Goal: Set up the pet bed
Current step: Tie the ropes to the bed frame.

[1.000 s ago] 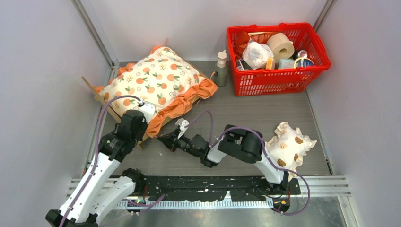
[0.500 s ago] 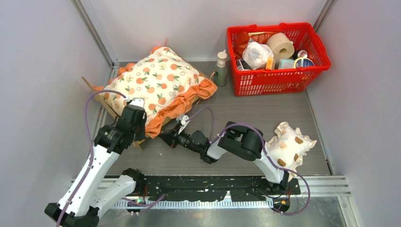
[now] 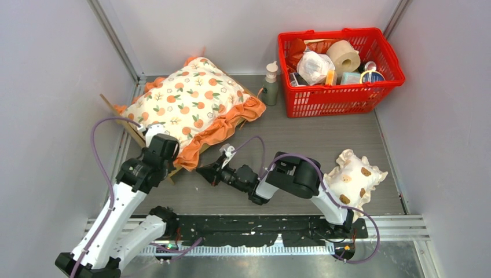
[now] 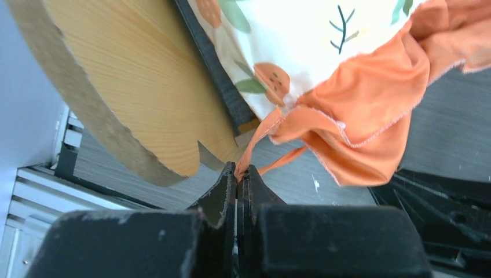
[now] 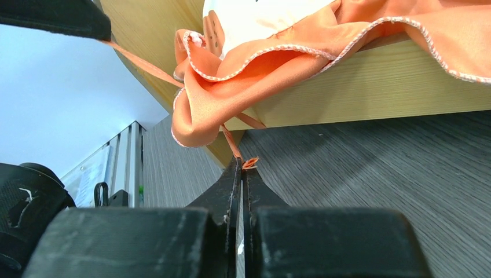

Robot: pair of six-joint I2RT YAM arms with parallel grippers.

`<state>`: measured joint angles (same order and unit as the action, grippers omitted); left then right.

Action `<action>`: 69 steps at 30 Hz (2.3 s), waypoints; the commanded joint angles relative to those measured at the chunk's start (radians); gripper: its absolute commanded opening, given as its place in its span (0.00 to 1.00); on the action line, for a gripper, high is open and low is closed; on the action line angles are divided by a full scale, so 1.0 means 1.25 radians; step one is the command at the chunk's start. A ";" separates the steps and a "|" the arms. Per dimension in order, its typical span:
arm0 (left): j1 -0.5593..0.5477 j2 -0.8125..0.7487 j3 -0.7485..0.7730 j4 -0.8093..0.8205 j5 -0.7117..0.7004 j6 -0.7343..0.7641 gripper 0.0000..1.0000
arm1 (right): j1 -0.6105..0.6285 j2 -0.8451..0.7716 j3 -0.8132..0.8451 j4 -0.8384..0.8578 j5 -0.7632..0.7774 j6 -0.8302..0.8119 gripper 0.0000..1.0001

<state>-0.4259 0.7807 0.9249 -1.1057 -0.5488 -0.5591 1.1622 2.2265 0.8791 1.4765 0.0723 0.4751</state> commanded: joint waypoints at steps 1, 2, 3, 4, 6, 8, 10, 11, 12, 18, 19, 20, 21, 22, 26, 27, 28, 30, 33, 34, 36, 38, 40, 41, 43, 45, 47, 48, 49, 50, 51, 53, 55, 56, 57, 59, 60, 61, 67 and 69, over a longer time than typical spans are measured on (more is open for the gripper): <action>0.023 0.000 0.022 0.058 -0.189 0.054 0.00 | -0.010 0.022 -0.003 0.000 0.041 -0.002 0.05; 0.023 0.007 0.023 0.079 -0.197 0.071 0.00 | -0.011 0.025 0.009 -0.009 0.039 -0.006 0.05; 0.023 0.012 0.023 0.095 -0.203 0.080 0.00 | -0.011 0.026 0.016 -0.015 0.031 -0.009 0.05; 0.023 0.013 0.022 0.114 -0.206 0.091 0.00 | -0.011 0.025 0.029 -0.030 0.026 -0.017 0.05; 0.023 0.008 0.019 0.149 -0.226 0.116 0.00 | -0.012 0.026 0.049 -0.065 0.013 -0.027 0.05; 0.023 -0.004 0.016 0.192 -0.242 0.160 0.00 | -0.014 0.033 0.062 -0.076 0.005 -0.026 0.05; 0.023 -0.022 0.003 0.265 -0.207 0.226 0.00 | -0.015 0.048 0.081 -0.084 -0.003 -0.020 0.05; 0.023 -0.031 -0.002 0.301 -0.171 0.259 0.00 | -0.015 0.052 0.090 -0.091 -0.013 -0.018 0.05; 0.023 -0.042 -0.005 0.328 -0.135 0.279 0.00 | -0.015 0.064 0.108 -0.102 -0.018 -0.014 0.05; 0.023 -0.079 -0.037 0.450 0.021 0.348 0.00 | -0.015 0.103 0.165 -0.145 -0.045 -0.016 0.05; 0.023 -0.063 -0.032 0.442 -0.004 0.350 0.00 | -0.015 0.109 0.164 -0.143 -0.045 -0.010 0.05; 0.023 -0.048 -0.024 0.428 -0.020 0.351 0.00 | -0.015 0.111 0.161 -0.139 -0.041 -0.006 0.05; 0.022 -0.031 -0.016 0.414 -0.035 0.352 0.00 | -0.015 0.112 0.152 -0.136 -0.035 0.001 0.05; 0.023 -0.020 -0.010 0.404 -0.041 0.354 0.00 | -0.015 0.111 0.145 -0.134 -0.023 0.005 0.05; 0.023 -0.020 -0.014 0.385 -0.059 0.337 0.00 | -0.015 0.083 0.094 -0.094 0.020 0.003 0.05; 0.023 -0.028 -0.016 0.377 -0.073 0.330 0.00 | -0.015 0.068 0.079 -0.093 0.026 -0.016 0.05; 0.023 -0.039 -0.017 0.370 -0.086 0.327 0.00 | -0.015 0.049 0.073 -0.093 0.031 -0.027 0.05; 0.023 -0.062 -0.019 0.365 -0.077 0.332 0.00 | -0.015 0.020 0.055 -0.090 0.038 -0.052 0.05; 0.023 -0.093 -0.021 0.366 0.046 0.339 0.00 | -0.015 -0.017 0.038 -0.080 0.021 -0.087 0.05; 0.023 -0.101 -0.022 0.367 0.078 0.333 0.00 | -0.015 -0.033 0.039 -0.083 0.003 -0.095 0.05; 0.023 -0.111 -0.026 0.364 0.129 0.316 0.00 | -0.015 -0.048 0.050 -0.092 -0.033 -0.114 0.05; 0.023 -0.114 -0.032 0.349 0.167 0.312 0.00 | -0.015 -0.058 0.067 -0.095 -0.078 -0.124 0.05; 0.023 -0.107 -0.034 0.324 0.172 0.300 0.00 | -0.015 -0.066 0.069 -0.089 -0.094 -0.128 0.05; 0.023 -0.104 -0.036 0.312 0.173 0.295 0.00 | -0.016 -0.068 0.068 -0.081 -0.106 -0.129 0.05; 0.023 -0.099 -0.043 0.290 0.190 0.298 0.00 | -0.016 -0.072 0.067 -0.059 -0.133 -0.131 0.05; 0.023 -0.097 -0.051 0.275 0.211 0.319 0.00 | -0.016 -0.078 0.071 -0.047 -0.156 -0.132 0.05; 0.023 -0.098 -0.050 0.253 0.232 0.349 0.00 | -0.016 -0.088 0.075 -0.044 -0.167 -0.131 0.05; 0.023 -0.097 -0.045 0.240 0.234 0.362 0.00 | -0.016 -0.090 0.080 -0.045 -0.170 -0.132 0.05; 0.023 -0.097 -0.039 0.226 0.232 0.370 0.00 | -0.015 -0.094 0.082 -0.045 -0.178 -0.134 0.05; 0.023 -0.097 -0.033 0.214 0.231 0.374 0.00 | -0.015 -0.095 0.091 -0.048 -0.184 -0.135 0.05; 0.023 -0.097 -0.027 0.198 0.240 0.375 0.00 | -0.015 -0.095 0.096 -0.050 -0.190 -0.136 0.05; 0.023 -0.100 -0.019 0.180 0.293 0.383 0.00 | -0.017 -0.091 0.115 -0.059 -0.192 -0.130 0.05; 0.023 -0.107 -0.026 0.176 0.347 0.373 0.00 | -0.025 -0.085 0.135 -0.071 -0.189 -0.111 0.05; 0.023 -0.111 -0.034 0.181 0.363 0.357 0.00 | -0.028 -0.083 0.147 -0.076 -0.187 -0.092 0.05; 0.023 -0.119 -0.042 0.183 0.368 0.338 0.00 | -0.034 -0.077 0.152 -0.076 -0.187 -0.074 0.05; 0.023 -0.124 -0.049 0.184 0.343 0.292 0.00 | -0.043 -0.072 0.156 -0.069 -0.187 -0.056 0.05; 0.023 -0.123 -0.048 0.179 0.329 0.280 0.00 | -0.047 -0.071 0.155 -0.066 -0.187 -0.052 0.05; 0.023 -0.121 -0.046 0.175 0.320 0.272 0.00 | -0.048 -0.070 0.153 -0.063 -0.187 -0.046 0.05; 0.023 -0.058 -0.042 0.169 0.287 0.252 0.00 | -0.057 -0.073 0.137 -0.048 -0.205 -0.051 0.05; 0.022 -0.036 -0.033 0.182 0.270 0.254 0.00 | -0.057 -0.077 0.132 -0.044 -0.230 -0.072 0.05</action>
<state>-0.4034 0.6865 0.8616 -0.8967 -0.1761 -0.2226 1.0912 2.1746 1.0473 1.3594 -0.1608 0.4026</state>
